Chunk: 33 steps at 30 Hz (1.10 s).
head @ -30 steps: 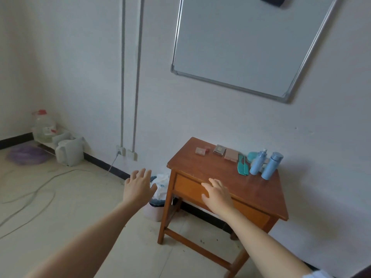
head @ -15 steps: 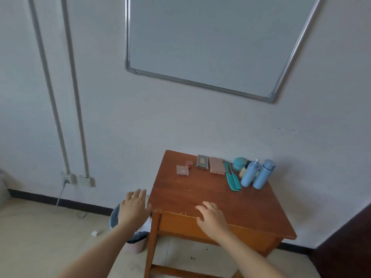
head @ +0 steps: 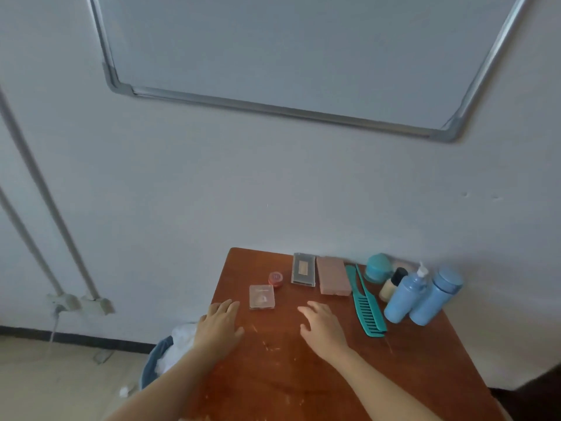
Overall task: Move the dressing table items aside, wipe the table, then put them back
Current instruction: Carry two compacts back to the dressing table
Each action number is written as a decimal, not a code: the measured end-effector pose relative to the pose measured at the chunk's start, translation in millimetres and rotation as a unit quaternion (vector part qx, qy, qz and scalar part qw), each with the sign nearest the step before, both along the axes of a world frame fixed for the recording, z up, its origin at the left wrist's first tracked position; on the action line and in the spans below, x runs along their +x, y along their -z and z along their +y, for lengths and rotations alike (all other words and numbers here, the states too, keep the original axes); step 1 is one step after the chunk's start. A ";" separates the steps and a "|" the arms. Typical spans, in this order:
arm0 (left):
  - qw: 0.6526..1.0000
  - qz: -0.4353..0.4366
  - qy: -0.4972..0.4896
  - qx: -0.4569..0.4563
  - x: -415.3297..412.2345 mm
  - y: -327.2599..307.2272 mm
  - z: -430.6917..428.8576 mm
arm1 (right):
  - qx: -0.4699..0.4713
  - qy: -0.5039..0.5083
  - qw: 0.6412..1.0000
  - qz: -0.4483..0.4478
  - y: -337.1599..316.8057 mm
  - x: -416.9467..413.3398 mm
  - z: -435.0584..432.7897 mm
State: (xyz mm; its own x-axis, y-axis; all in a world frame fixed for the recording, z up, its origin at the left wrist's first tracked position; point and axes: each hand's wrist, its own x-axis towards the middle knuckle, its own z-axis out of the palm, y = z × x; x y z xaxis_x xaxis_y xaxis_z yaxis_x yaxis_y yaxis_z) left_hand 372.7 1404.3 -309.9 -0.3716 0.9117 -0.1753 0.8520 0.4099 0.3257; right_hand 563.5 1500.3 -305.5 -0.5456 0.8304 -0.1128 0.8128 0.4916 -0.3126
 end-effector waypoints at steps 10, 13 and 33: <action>0.991 0.022 0.088 -0.100 -10.4 20.6 100.3 | -0.032 -0.152 0.988 0.003 15.9 -70.9 102.6; 0.987 0.034 0.106 -0.114 -17.3 24.9 111.9 | -0.041 -0.179 0.983 -0.017 25.1 -84.9 112.0; 0.976 -0.013 0.218 -0.003 -99.4 -8.0 132.5 | 0.015 0.066 0.997 0.032 -7.6 -90.6 81.4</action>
State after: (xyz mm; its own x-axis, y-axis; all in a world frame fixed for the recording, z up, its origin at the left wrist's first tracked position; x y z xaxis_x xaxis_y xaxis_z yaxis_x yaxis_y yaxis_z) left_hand 273.3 1536.8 -301.9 0.0552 0.9812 -0.1848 0.9371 0.0129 0.3489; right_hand 472.9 1581.7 -297.9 -0.4358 0.8983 -0.0551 0.8505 0.3910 -0.3518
